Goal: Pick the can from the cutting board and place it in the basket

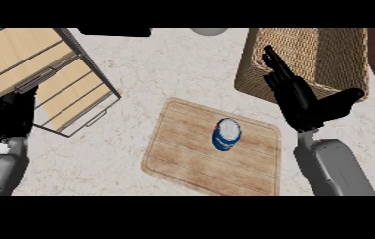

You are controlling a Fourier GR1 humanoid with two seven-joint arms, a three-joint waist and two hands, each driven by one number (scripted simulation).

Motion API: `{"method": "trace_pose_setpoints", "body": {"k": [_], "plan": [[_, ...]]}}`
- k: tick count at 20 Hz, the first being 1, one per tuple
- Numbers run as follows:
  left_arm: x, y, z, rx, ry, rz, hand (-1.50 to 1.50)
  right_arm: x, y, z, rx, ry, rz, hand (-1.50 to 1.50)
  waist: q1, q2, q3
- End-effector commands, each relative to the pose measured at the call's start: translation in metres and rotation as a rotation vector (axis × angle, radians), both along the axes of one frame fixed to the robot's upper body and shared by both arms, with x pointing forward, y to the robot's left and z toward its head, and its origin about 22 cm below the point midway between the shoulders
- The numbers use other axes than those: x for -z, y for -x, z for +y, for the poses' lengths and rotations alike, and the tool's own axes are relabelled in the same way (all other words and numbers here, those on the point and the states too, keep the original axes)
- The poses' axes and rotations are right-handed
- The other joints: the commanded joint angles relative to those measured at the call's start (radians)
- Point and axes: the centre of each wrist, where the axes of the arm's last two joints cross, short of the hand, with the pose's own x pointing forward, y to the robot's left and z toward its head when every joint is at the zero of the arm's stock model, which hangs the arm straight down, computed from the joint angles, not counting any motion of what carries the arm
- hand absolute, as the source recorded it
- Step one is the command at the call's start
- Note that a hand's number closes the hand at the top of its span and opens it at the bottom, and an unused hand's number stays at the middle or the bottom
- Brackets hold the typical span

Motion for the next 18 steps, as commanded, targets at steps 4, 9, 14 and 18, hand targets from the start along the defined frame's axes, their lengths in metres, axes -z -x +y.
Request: {"method": "trace_pose_setpoints", "body": {"k": [4,9,14,18], "plan": [[-0.006,0.004,-0.023,0.232,0.012,-0.017,0.00,-0.011,-0.004,-0.019,0.184,0.118,-0.032,1.50,-0.071,-0.015,-0.006],[0.024,0.024,-0.033,0.398,0.039,0.050,0.00,-0.005,0.027,0.069,-0.004,0.134,-0.278,1.50,-0.081,-0.014,-0.007],[0.016,0.035,-0.032,0.337,-0.054,0.079,0.00,0.015,0.024,0.091,0.171,0.312,-0.246,-1.50,-0.098,-0.016,-0.019],[0.029,0.051,-0.027,0.270,-0.172,0.056,0.00,0.019,0.020,0.082,0.253,0.486,-0.247,-1.50,-0.162,-0.021,-0.029]]}}
